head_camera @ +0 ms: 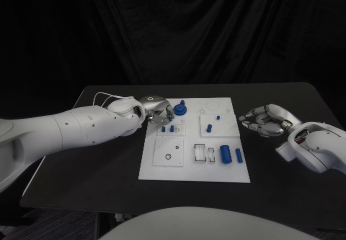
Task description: Assemble the parts on the task board
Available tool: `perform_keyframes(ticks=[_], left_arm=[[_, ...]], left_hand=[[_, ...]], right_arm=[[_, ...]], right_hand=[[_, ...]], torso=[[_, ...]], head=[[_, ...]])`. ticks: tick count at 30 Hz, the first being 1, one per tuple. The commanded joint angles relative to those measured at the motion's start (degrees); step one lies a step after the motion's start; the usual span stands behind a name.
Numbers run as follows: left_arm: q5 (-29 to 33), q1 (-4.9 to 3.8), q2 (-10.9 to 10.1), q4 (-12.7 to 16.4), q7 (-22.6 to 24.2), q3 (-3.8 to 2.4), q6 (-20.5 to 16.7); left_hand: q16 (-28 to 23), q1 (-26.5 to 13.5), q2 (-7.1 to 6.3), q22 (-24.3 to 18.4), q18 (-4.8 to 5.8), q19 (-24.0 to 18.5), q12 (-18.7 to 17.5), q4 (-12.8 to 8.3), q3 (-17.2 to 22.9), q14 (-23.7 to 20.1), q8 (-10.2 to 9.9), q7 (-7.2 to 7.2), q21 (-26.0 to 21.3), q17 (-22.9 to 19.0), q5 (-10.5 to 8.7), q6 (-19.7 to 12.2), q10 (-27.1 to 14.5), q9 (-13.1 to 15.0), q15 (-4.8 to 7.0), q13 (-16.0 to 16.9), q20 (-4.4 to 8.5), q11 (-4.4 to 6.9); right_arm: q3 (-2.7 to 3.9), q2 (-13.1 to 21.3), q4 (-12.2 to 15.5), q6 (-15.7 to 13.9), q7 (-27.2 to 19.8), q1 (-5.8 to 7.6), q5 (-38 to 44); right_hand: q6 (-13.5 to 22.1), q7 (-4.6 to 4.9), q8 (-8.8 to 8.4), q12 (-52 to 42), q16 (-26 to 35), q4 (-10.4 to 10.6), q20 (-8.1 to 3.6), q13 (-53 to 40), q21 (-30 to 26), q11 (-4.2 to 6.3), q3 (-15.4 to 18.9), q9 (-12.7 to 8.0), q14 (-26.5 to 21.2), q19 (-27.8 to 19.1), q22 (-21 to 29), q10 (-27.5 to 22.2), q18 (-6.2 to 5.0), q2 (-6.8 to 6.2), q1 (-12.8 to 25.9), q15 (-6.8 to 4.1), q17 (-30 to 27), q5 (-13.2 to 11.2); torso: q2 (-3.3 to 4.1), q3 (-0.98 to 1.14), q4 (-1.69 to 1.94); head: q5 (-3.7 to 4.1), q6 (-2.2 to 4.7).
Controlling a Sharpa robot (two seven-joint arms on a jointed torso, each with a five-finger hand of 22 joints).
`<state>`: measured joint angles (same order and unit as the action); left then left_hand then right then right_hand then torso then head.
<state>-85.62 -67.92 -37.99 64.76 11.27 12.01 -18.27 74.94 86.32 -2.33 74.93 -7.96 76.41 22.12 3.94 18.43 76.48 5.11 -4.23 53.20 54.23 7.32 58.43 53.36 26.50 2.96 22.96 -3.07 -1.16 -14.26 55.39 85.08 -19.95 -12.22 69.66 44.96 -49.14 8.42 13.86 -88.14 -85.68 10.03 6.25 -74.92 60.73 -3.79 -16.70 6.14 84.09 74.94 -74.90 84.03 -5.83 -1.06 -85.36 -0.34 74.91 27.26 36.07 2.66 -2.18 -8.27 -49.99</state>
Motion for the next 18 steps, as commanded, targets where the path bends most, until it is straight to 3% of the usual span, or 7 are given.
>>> perform_keyframes(ticks=[1, 12, 17, 18], left_arm=[[0.1, 0.36, 0.3, -0.3, 0.4, 0.08, 0.4], [0.1, 0.48, 0.6, -0.7, 0.1, 0.08, 1.2], [0.1, 0.51, 0.4, -0.8, 0.4, 0.08, 2.0], [0.1, 0.51, 0.4, -0.8, 0.5, 0.08, 2.0]], left_hand=[[-0.2, 0.3, 0.39, 5.9, 1.13, 0.2, -0.2, -0.3, 0.1, -0.6, 0.2, -0.08, -0.1, -0.1, 0.19, 0.3, 0.3, 0.0, -0.02, -0.1, -0.2, -0.33], [-0.7, 0.7, -0.09, 5.8, 1.04, -0.1, -0.5, -0.9, -0.1, -1.1, -0.3, 0.03, -0.7, -0.9, -0.05, -0.2, 0.3, -0.3, -0.09, -0.2, -0.28, -0.35], [-1.5, -0.3, -1.42, 5.5, 0.84, -0.9, -1.9, -0.5, -0.8, -1.9, -1.6, 1.04, -2.3, -2.2, -1.99, -3.0, -1.0, -1.2, -0.26, -0.9, -0.47, -0.47], [-2.0, -1.4, -1.98, 5.3, 0.69, -1.4, -2.6, 0.3, -1.5, -2.5, -1.6, 1.44, -3.4, -3.0, -3.38, -4.0, -2.1, -1.6, -0.43, -1.2, -0.61, -0.61]], right_arm=[[0.04, 0.1, 0.1, 0.3, 0.7, -0.13, 0.0], [0.04, 0.1, 0.2, 0.3, 0.6, -0.13, 0.0], [0.04, 0.1, 0.1, 0.3, 0.6, -0.14, 0.0], [0.04, 0.1, 0.1, 0.3, 0.6, -0.14, 0.0]], right_hand=[[-0.3, 0.15, 0.33, 0.1, 0.2, 0.1, -0.14, -10.7, -0.4, -0.12, -0.3, 0.0, 2.8, -0.1, -6.8, 1.5, -0.49, 0.39, 0.0, 0.3, 7.0, 0.2], [-0.3, 0.15, 0.33, 0.1, 0.2, 0.1, -0.14, -10.7, -0.4, -0.12, -0.3, 0.0, 2.8, -0.1, -6.8, 1.5, -0.49, 0.39, 0.0, 0.3, 7.0, 0.2], [-0.3, 0.16, 0.33, 0.0, 0.2, 0.1, -0.14, -10.7, -0.4, -0.13, -0.4, -0.1, 2.8, -0.1, -6.8, 1.5, -0.5, 0.4, 0.1, 0.31, 7.0, 0.2], [-0.3, 0.16, 0.33, 0.0, 0.2, 0.1, -0.14, -10.7, -0.4, -0.13, -0.4, -0.1, 2.8, -0.1, -6.8, 1.5, -0.5, 0.4, 0.1, 0.31, 7.0, 0.2]], torso=[[0.03, 0.01, -0.06], [0.0, 0.02, 0.01], [-0.01, 0.01, 0.03], [-0.01, 0.01, 0.03]], head=[[0.02, -0.01], [0.08, -0.01], [0.06, -0.01], [0.03, -0.01]])
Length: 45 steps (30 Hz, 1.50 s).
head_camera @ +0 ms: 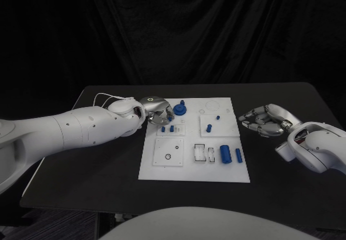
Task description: Assemble the parts on the task board
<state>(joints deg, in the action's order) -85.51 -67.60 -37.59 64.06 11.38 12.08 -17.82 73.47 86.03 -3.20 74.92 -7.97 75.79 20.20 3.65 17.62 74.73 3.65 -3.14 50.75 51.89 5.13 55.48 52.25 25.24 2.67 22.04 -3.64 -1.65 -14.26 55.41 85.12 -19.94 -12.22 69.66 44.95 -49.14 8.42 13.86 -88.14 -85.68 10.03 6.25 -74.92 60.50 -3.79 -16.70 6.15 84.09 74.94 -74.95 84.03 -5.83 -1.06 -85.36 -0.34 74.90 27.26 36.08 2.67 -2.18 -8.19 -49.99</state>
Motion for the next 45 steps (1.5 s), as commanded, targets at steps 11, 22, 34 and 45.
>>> perform_keyframes(ticks=[11, 22, 34, 45], left_arm=[[0.0, 0.22, -0.3, -0.2, 0.1, 0.02, 1.9], [0.0, 0.22, -0.6, -0.3, -0.5, 0.02, 0.4], [0.0, 0.06, -5.0, 3.3, -1.3, -0.01, -9.2], [12.6, -1.32, -14.4, 15.3, 2.2, -0.23, -14.8]], left_hand=[[-1.5, -2.5, -2.06, 4.6, 0.32, -1.9, -1.7, 2.2, -2.4, -2.0, -0.1, 2.1, -4.0, -2.4, -1.87, -5.7, -3.9, -1.9, -0.85, -0.3, -0.68, -1.08], [-1.6, -1.5, -1.62, 4.6, 0.24, -2.0, -1.5, 2.0, -2.1, -2.3, 0.0, 2.04, -4.6, -2.7, -1.32, -6.4, -3.9, -2.3, -0.93, 0.0, -0.81, -1.15], [-2.3, 1.0, -3.04, 4.8, 0.3, -1.8, -2.3, 0.4, -1.7, -3.0, -0.1, 2.0, -4.8, -4.0, 0.24, -9.6, -6.1, -3.4, -1.22, -0.4, -0.97, -1.79], [-13.9, 2.8, -3.07, 0.5, -2.23, -11.9, -2.8, 0.9, -3.7, -15.5, 0.0, 3.31, -24.9, -20.1, 0.21, -16.3, -13.1, -5.9, -2.74, -0.7, -2.1, -2.99]], right_arm=[[0.04, 0.1, 0.1, 0.3, 0.6, -0.23, 0.0], [0.04, 0.1, 0.1, 0.7, 0.9, -0.25, 0.0], [0.06, 1.2, 1.0, -1.0, 0.1, -0.02, 0.4], [0.07, -0.5, 1.1, -2.6, 0.4, 6.28, 5.0]], right_hand=[[-0.2, 0.16, 0.33, 0.1, 0.2, 0.0, -0.14, -10.7, -0.2, -0.13, -0.5, -0.1, 2.8, -0.1, -6.8, 1.5, -0.49, 0.4, 0.1, 0.31, 7.0, 0.3], [-0.4, 0.13, 0.46, 0.1, 0.2, -0.1, -0.15, -10.7, -0.2, -0.12, -0.6, 0.0, 2.7, -0.2, -6.8, 1.5, -0.5, 0.44, 0.1, 0.31, 6.9, 0.3], [-0.9, 0.02, 0.79, 0.1, 0.2, -0.3, -0.17, -10.6, -0.2, -0.04, -0.6, 0.1, 2.7, -0.2, -6.8, 1.4, -0.51, 0.19, 0.2, 0.26, 6.9, 0.2], [-0.5, 0.13, 0.62, 0.5, 0.6, -1.2, -0.21, -9.8, -0.6, -0.09, -0.8, -0.1, 2.4, -0.5, -6.6, 0.5, -0.59, -0.9, 0.2, 0.26, 6.3, -0.7]], torso=[[-0.02, -0.01, 0.04], [-0.1, -0.06, 0.07], [-0.11, -0.08, 0.07], [-0.05, -0.27, 0.14]], head=[[-0.07, -0.01], [-0.16, -0.01], [0.15, -0.01], [1.02, -0.01]])
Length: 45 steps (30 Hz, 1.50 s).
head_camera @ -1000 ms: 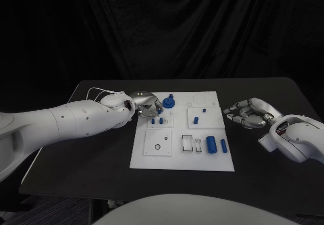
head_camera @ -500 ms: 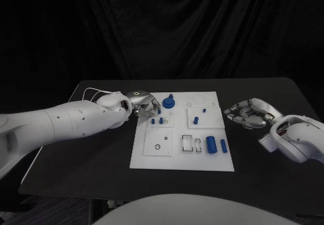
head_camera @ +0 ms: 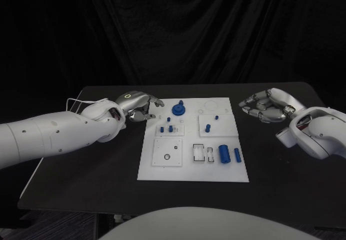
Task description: Assemble the parts on the task board
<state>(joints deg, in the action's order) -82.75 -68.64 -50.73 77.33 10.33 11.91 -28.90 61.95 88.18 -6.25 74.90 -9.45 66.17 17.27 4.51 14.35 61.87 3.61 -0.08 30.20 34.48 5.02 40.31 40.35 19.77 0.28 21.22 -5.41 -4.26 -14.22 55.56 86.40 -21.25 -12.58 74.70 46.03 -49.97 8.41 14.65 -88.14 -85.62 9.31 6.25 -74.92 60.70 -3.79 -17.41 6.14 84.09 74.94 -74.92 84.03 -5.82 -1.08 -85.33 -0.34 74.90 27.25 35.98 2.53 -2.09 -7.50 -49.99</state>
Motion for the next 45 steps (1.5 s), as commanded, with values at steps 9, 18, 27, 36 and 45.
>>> perform_keyframes(ticks=[9, 18, 27, 36, 45], left_arm=[[45.6, -0.56, -5.3, 5.7, 25.0, 0.12, 7.4], [71.9, -0.24, -4.8, 6.6, 37.8, 0.19, 24.4], [80.7, 0.57, -6.1, 10.6, 39.7, 0.19, 31.9], [82.0, 0.81, -7.3, 13.2, 39.4, 0.19, 34.2], [82.1, 0.9, -7.1, 13.5, 39.1, 0.19, 34.7]], left_hand=[[-24.3, 0.3, 5.93, -2.6, 3.47, -24.9, 5.8, 2.6, -2.2, -25.6, 0.5, -6.6, -19.1, -14.0, 6.76, -0.4, -13.1, -3.4, -8.33, -0.5, -4.55, -6.07], [-45.1, -4.2, 10.28, -22.0, 5.47, -44.5, 4.9, 11.8, -6.8, -43.2, 0.1, -7.89, -26.9, -27.5, 17.68, 2.2, -13.8, -6.6, -10.51, -9.9, -4.65, -7.07], [-58.3, -8.2, 15.12, -50.0, 3.75, -58.6, -5.1, 11.8, -16.3, -57.0, -0.4, -7.72, -28.0, -33.3, 19.44, -8.5, -27.6, -11.7, -8.79, -18.7, -4.82, -2.47], [-60.1, -7.5, 17.18, -56.8, 3.0, -60.6, -8.1, 11.4, -21.0, -59.0, -1.3, -1.57, -28.3, -33.7, 19.83, -19.5, -31.4, -15.5, -9.68, -19.2, -6.44, -2.48], [-61.9, -8.0, 18.6, -68.1, 2.14, -65.1, -10.3, 11.5, -23.9, -61.7, -1.5, -0.32, -29.4, -34.4, 18.94, -23.1, -34.7, -17.0, -7.81, -19.6, -5.48, -1.21]], right_arm=[[0.04, -4.5, -3.0, 2.8, 5.8, 4.06, 13.9], [0.05, -8.0, -5.8, 7.9, 7.8, 3.17, 26.4], [0.06, -9.9, -6.7, 7.1, 13.8, 0.69, 38.5], [0.06, -10.3, -7.3, 6.5, 14.5, -0.19, 41.6], [0.05, -10.8, -8.3, 6.5, 13.6, -1.13, 42.0]], right_hand=[[1.8, 0.81, 0.99, 13.7, 12.1, -1.0, 0.74, 10.9, -21.1, -0.94, -1.5, 0.0, -8.7, -14.8, -1.6, -24.2, -4.0, -2.7, 0.2, 1.31, -10.2, -4.4], [4.9, 1.52, 3.22, 30.3, 20.9, -1.9, 1.79, 29.2, -24.9, -1.96, -3.2, 0.6, -21.4, -21.3, -1.5, -48.1, -4.26, -3.94, -0.2, 2.46, -23.9, -3.3], [14.1, 0.03, 0.54, 40.6, 17.6, -2.4, 4.58, 35.9, -23.7, -6.76, 0.3, -0.8, -27.2, -24.5, -1.4, -63.7, -2.94, -6.37, 3.3, 6.76, -28.3, -9.4], [14.5, 0.35, 0.74, 42.1, 15.4, -3.0, 5.68, 38.7, -23.1, -7.71, 2.2, -0.8, -28.3, -24.8, -1.4, -66.7, -3.24, -5.68, 3.4, 7.65, -30.2, -9.5], [13.0, 0.8, 1.96, 42.5, 13.8, -4.7, 6.32, 42.0, -22.1, -7.52, 1.8, -0.3, -28.4, -24.8, -1.5, -65.6, -4.17, -4.49, 2.3, 7.37, -32.6, -3.8]], torso=[[0.81, -0.95, 0.92], [1.37, -2.13, 2.22], [1.69, -3.29, 4.35], [2.52, -4.82, 5.93], [2.82, -5.45, 6.12]], head=[[1.02, -0.01], [2.69, -0.01], [5.97, -0.01], [8.09, -0.01], [8.88, -0.01]])
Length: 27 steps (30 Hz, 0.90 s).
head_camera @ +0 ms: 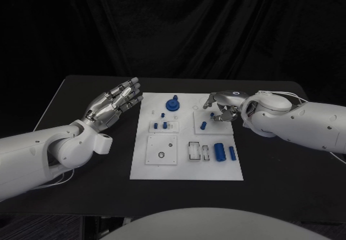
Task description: Assemble the parts on the task board
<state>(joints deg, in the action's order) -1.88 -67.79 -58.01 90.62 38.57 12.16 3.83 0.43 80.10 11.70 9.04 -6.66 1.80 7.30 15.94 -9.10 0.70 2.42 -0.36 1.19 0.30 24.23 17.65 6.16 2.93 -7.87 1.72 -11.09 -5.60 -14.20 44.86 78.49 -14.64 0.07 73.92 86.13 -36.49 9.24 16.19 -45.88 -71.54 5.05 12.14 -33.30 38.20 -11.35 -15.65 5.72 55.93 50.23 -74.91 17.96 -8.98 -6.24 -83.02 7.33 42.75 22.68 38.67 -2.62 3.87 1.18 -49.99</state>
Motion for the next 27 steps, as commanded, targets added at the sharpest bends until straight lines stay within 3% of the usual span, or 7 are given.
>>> perform_keyframes(ticks=[1, 3, 5, 11, 14, 17, 27], left_arm=[[1.3, 0.07, 0.1, 0.2, 10.8, -0.05, 1.9], [1.3, 0.1, 0.2, 0.2, 10.8, -0.05, 1.6], [1.3, 0.12, 0.2, 0.2, 10.7, -0.05, 1.4], [1.3, 0.17, 0.2, 0.1, 10.3, -0.05, 0.7], [1.3, 0.19, 0.2, 0.1, 10.1, -0.05, 0.5], [1.3, 0.21, 0.3, 0.0, 10.0, -0.05, 0.5], [1.3, 0.25, 0.4, -0.1, 9.7, -0.05, 1.1]], left_hand=[[-0.4, 0.0, 0.83, -4.9, -0.8, -1.3, -0.7, 0.0, -1.0, -0.7, -0.4, 0.17, -0.7, -0.3, -0.54, -0.7, -1.1, -0.3, 0.9, -0.2, 0.68, 0.61], [-0.4, -0.4, 0.97, -6.4, -0.79, -1.6, -1.1, 0.1, -1.7, -0.7, -0.4, 0.33, -0.9, -0.3, -1.2, -1.2, -1.7, -0.5, 1.67, -0.3, 1.44, 1.12], [-0.4, -1.2, 1.11, -8.2, -0.53, -1.8, -2.1, 0.2, -2.7, -0.7, -0.6, 1.27, -1.1, -0.3, -2.32, -2.3, -2.6, -0.8, 2.73, -0.5, 2.9, 2.07], [-0.4, -3.5, 1.99, -9.0, 1.01, -1.8, -5.3, 0.3, -4.9, -0.7, -1.0, 4.28, -1.2, -0.3, -5.16, -6.5, -4.8, -1.4, 5.33, -1.1, 7.0, 5.0], [-0.4, -3.7, 2.18, -9.0, 1.76, -1.8, -6.4, 0.3, -5.4, -0.7, -1.1, 5.83, -1.2, -0.3, -5.47, -8.0, -5.5, -1.6, 5.41, -1.4, 7.76, 6.28], [-0.4, -3.6, 2.49, -9.0, 2.24, -1.8, -7.3, 0.2, -5.6, -0.7, -1.2, 7.0, -1.2, -0.3, -5.39, -9.1, -6.2, -1.7, 4.77, -1.7, 7.61, 7.64], [-0.4, -2.5, 3.1, -9.0, 1.47, -1.8, -7.3, -0.5, -5.5, -0.7, -1.3, 7.37, -1.2, -0.3, -3.49, -10.1, -6.2, -1.8, 2.64, -1.7, 4.53, 6.72]], right_arm=[[0.03, -0.1, -0.5, -0.1, 0.9, -0.46, 1.9], [0.03, -0.2, -0.8, -0.3, 0.6, -0.73, 1.7], [0.03, -0.2, -1.1, -0.5, 0.3, -0.89, 1.1], [0.03, 0.0, -1.4, -1.6, -0.9, -1.09, -0.1], [0.03, 0.1, -1.2, -2.2, -1.3, -1.13, -0.5], [0.03, 0.2, -1.1, -2.4, -1.4, -1.14, -1.0], [0.04, 0.3, -0.8, -2.0, -0.8, -1.16, -1.7]], right_hand=[[-0.6, -0.02, 0.48, 0.3, -0.2, -0.7, 0.48, 0.9, 0.5, 0.05, -0.2, 0.2, -0.6, -0.2, -1.5, 0.6, -1.1, 0.78, -0.1, -0.31, -1.1, 1.6], [-1.0, -0.02, 0.71, 0.3, -0.4, -1.0, 0.53, 1.4, 0.8, 0.07, -0.4, 0.3, -0.7, -0.3, -1.5, 0.7, -1.17, 0.87, -0.1, -0.35, -1.6, 2.6], [-1.3, 0.03, 0.91, 0.2, -0.6, -1.0, 0.57, 1.7, 0.9, 0.08, -0.5, 0.4, -0.7, -0.3, -1.5, 1.0, -1.2, 1.0, 0.1, -0.37, -1.9, 2.9], [-3.1, 0.51, 1.7, -0.2, -2.0, -1.0, 0.56, 3.5, 2.1, 0.2, -1.5, 0.8, 0.8, 0.0, -1.5, 3.7, -1.39, 1.44, 0.9, -0.43, -1.9, 5.4], [-3.9, 0.48, 1.83, 0.2, -2.6, -1.1, 0.4, 4.9, 2.7, 0.46, -2.3, 0.9, 1.7, 0.3, -1.5, 5.7, -1.43, 1.3, 1.5, -0.76, -2.3, 6.5], [-4.2, 0.44, 1.82, 0.4, -2.9, -1.0, 0.27, 5.8, 3.1, 0.6, -2.8, 1.0, 2.3, 0.4, -1.5, 6.7, -1.43, 1.19, 2.0, -0.9, -2.4, 7.0], [-4.7, 0.56, 1.58, 0.9, -3.7, -1.4, -0.28, 8.1, 4.2, 1.18, -4.9, 1.1, 3.4, 0.8, -1.5, 10.3, -1.46, 0.79, 2.8, -1.49, -3.2, 9.8]], torso=[[0.07, -0.31, 0.31], [-0.06, -0.49, 0.63], [-0.12, -0.59, 0.49], [-0.13, -0.53, 0.25], [-0.18, -0.54, 0.25], [-0.17, -0.57, 0.24], [-0.22, -0.67, 0.17]], head=[[0.34, -0.01], [0.64, -0.01], [0.48, -0.01], [0.33, -0.01], [0.38, -0.01], [0.37, -0.01], [0.46, -0.01]])
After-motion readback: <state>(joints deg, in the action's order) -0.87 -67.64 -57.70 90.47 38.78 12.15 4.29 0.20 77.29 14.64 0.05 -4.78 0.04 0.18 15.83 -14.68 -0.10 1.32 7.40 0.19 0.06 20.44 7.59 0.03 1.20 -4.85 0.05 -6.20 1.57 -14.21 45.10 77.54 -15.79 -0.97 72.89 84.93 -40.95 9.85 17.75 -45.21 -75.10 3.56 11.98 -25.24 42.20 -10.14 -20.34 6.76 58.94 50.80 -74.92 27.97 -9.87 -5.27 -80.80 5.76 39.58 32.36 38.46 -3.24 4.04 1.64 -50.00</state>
